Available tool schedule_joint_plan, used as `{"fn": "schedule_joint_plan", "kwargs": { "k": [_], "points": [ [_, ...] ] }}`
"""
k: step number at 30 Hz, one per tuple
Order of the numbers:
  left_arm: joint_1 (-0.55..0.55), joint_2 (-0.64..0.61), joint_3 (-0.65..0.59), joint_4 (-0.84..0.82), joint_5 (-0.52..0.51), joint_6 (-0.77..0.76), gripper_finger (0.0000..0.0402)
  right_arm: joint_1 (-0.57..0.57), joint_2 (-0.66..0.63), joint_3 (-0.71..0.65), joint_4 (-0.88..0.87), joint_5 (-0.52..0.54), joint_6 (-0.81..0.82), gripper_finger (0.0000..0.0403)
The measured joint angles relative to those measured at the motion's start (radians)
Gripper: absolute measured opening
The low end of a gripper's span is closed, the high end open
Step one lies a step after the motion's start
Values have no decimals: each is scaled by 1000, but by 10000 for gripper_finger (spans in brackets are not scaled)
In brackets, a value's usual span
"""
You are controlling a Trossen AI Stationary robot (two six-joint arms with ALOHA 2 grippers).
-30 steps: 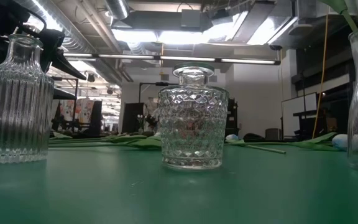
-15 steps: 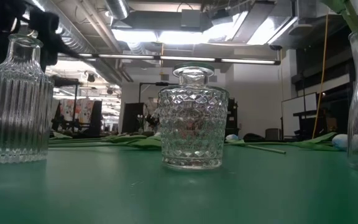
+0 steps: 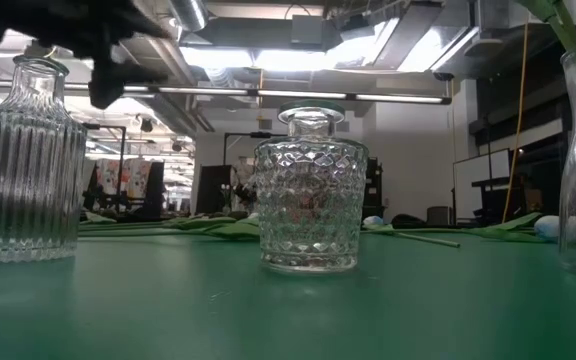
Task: Sort flowers into vase by color
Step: Put the pink tulip into the transparent vase
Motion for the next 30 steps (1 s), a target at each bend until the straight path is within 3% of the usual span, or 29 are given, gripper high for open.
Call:
{"fn": "schedule_joint_plan", "kwargs": {
  "k": [4,14,21,30],
  "points": [
    [-6,193,85,-124,-2,48,246,0,0,0,0,0,0,189],
    [-53,517,192,-99,-2,168,246,0,2,0,0,1,2,189],
    [-74,594,193,-19,-22,175,246,0,2,0,0,2,1,189],
    [-69,605,193,18,-63,173,246,0,2,0,0,3,3,189]
  ]
}}
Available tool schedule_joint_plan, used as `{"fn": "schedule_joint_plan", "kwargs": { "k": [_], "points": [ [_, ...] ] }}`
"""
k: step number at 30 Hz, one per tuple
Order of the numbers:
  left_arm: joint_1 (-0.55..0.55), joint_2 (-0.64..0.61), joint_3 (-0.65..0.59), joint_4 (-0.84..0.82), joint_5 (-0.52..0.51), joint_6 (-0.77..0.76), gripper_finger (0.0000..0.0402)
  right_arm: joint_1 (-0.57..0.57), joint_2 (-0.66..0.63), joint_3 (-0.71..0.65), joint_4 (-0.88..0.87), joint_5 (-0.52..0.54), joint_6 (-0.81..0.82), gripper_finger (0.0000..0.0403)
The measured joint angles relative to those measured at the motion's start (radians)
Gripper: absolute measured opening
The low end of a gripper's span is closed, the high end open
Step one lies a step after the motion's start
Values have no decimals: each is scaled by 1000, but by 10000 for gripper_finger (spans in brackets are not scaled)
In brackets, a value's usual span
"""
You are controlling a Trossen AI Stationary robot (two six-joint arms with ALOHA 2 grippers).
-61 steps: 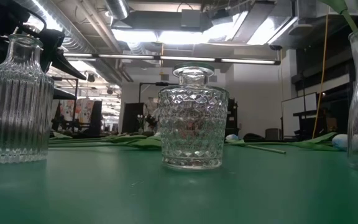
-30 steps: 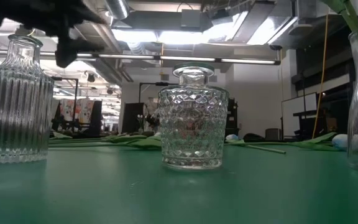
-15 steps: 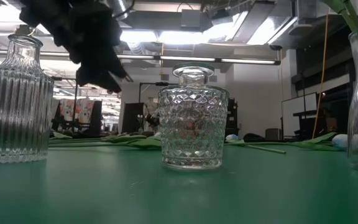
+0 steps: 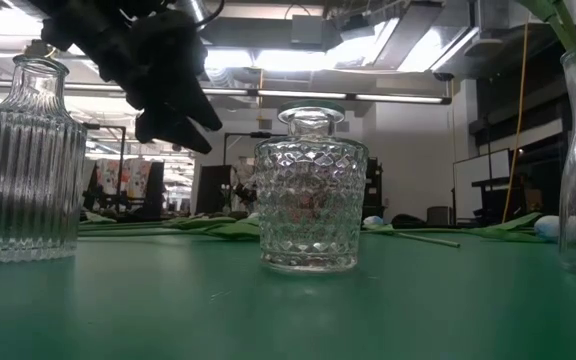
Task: Sort flowers into vase by color
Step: Put the pink tulip into the transparent vase
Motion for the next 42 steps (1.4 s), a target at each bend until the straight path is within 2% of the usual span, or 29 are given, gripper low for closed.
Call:
{"fn": "schedule_joint_plan", "kwargs": {
  "k": [6,9,15,29,42],
  "points": [
    [0,0,0,4,0,-45,246,0,0,0,-1,8,0,188],
    [0,0,0,4,0,-81,246,0,0,0,-10,43,0,188],
    [-3,0,0,5,-1,-52,246,0,0,0,-41,111,0,188],
    [-29,104,0,55,-21,-20,246,0,0,0,-43,109,7,188],
    [-53,106,0,59,-26,-22,246,0,0,0,-44,109,8,188]
  ]
}}
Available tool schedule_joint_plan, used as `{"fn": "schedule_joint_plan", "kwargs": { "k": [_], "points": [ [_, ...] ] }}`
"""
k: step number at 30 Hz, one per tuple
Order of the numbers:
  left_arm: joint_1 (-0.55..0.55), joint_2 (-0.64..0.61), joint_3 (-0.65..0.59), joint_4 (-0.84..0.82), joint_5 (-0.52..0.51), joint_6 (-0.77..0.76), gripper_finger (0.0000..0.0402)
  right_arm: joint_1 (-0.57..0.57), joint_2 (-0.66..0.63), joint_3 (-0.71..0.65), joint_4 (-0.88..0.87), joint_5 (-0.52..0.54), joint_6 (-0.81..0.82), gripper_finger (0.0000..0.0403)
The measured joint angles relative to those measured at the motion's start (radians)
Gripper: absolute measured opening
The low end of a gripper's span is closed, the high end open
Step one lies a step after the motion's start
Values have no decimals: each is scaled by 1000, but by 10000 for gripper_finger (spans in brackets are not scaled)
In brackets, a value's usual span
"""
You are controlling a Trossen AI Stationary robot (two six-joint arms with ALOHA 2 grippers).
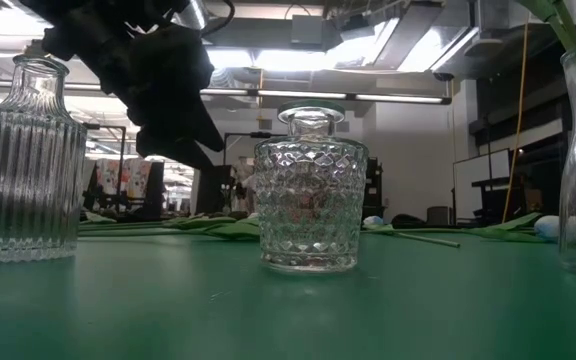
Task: Sort flowers into vase by color
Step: Put the pink tulip into the transparent vase
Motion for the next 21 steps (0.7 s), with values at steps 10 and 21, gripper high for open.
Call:
{"fn": "schedule_joint_plan", "kwargs": {
  "k": [10,21],
  "points": [
    [0,0,0,-4,0,-46,246,0,0,0,29,-14,0,188],
    [0,0,0,-4,1,-88,246,0,0,0,44,-35,-11,188]
  ]
}}
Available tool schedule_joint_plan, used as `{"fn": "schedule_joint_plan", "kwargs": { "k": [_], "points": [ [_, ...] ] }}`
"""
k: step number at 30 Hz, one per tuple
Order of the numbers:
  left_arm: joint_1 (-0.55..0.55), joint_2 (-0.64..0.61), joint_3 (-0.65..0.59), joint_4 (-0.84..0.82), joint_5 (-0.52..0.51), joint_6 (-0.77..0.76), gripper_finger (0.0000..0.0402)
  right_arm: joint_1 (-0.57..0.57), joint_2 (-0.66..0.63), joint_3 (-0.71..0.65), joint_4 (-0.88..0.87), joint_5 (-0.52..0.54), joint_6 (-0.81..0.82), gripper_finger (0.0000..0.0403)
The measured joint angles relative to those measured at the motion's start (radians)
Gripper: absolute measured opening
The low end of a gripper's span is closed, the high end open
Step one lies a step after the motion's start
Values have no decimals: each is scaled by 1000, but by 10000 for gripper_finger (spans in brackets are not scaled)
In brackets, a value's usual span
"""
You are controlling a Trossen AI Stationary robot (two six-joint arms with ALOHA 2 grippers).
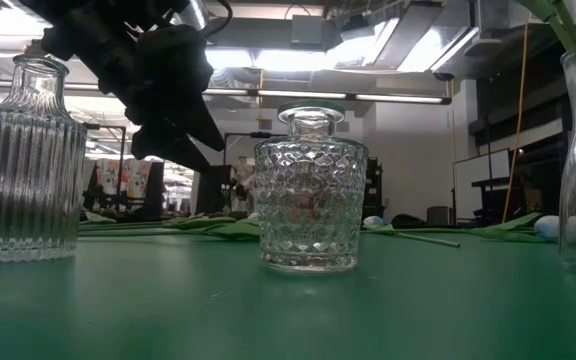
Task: Sort flowers into vase by color
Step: Put the pink tulip into the transparent vase
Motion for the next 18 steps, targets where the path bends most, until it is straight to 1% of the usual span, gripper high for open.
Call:
{"fn": "schedule_joint_plan", "kwargs": {
  "k": [4,7,12,15,18],
  "points": [
    [0,0,-2,-4,-3,64,246,0,0,0,0,0,0,188],
    [0,0,-22,4,-42,101,246,0,0,0,0,0,0,188],
    [0,0,-85,38,-60,90,246,0,0,0,0,0,1,188],
    [-10,0,-122,92,-72,81,246,0,0,0,0,2,1,188],
    [-28,0,-141,116,-98,82,246,0,0,0,0,32,-6,188]
  ]
}}
